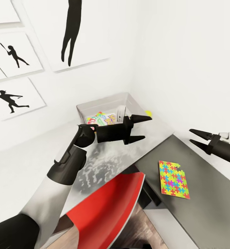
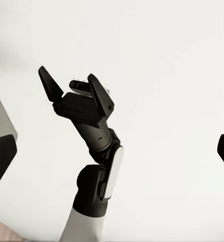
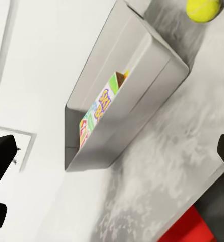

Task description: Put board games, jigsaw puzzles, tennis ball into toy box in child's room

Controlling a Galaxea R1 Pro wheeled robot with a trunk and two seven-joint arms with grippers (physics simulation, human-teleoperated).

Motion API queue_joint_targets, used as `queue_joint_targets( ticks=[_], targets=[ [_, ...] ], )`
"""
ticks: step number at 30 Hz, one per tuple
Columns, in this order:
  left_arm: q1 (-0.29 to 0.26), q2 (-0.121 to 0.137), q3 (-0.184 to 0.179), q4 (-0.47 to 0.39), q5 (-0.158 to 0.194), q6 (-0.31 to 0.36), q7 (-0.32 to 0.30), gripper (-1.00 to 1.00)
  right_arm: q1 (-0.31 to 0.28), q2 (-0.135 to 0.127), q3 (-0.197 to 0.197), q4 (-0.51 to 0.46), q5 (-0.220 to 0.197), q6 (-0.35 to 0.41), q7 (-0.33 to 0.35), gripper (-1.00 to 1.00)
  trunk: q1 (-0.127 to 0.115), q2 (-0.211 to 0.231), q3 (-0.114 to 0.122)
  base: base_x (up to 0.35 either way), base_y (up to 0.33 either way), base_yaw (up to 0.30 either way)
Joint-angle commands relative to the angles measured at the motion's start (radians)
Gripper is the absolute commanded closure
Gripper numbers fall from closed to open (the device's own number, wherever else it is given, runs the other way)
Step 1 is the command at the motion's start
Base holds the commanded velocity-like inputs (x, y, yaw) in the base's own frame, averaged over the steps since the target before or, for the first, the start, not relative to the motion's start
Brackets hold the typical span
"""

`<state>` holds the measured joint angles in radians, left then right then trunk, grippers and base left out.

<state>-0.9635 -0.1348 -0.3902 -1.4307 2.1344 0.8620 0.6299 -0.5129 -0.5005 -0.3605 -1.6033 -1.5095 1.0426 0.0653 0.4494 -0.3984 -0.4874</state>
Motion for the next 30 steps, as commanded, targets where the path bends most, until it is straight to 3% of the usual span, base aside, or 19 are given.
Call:
queue_joint_targets(
  ticks=[1,8,19,30],
  targets=[
    [0.001,0.002,0.001,-0.001,0.010,0.000,0.010,-1.00,-0.001,0.001,0.000,0.000,0.008,0.005,0.007,-1.00,0.001,-0.002,0.000,0.000,0.000,-0.201],
    [0.005,0.005,0.001,-0.001,0.010,0.000,0.008,-1.00,-0.001,0.003,0.000,0.000,0.008,0.005,0.007,-1.00,0.001,-0.002,0.010,-0.048,0.036,-0.202],
    [0.008,0.009,0.001,-0.001,0.010,0.000,0.008,-1.00,-0.001,0.003,0.000,0.000,0.008,0.005,0.007,-1.00,0.001,-0.002,0.025,-0.219,0.190,-0.200],
    [0.017,0.009,0.002,-0.001,0.010,0.000,0.008,-1.00,-0.001,0.003,0.003,0.000,0.008,0.005,0.006,-1.00,0.001,-0.002,0.028,-0.258,0.191,-0.037]
  ],
)
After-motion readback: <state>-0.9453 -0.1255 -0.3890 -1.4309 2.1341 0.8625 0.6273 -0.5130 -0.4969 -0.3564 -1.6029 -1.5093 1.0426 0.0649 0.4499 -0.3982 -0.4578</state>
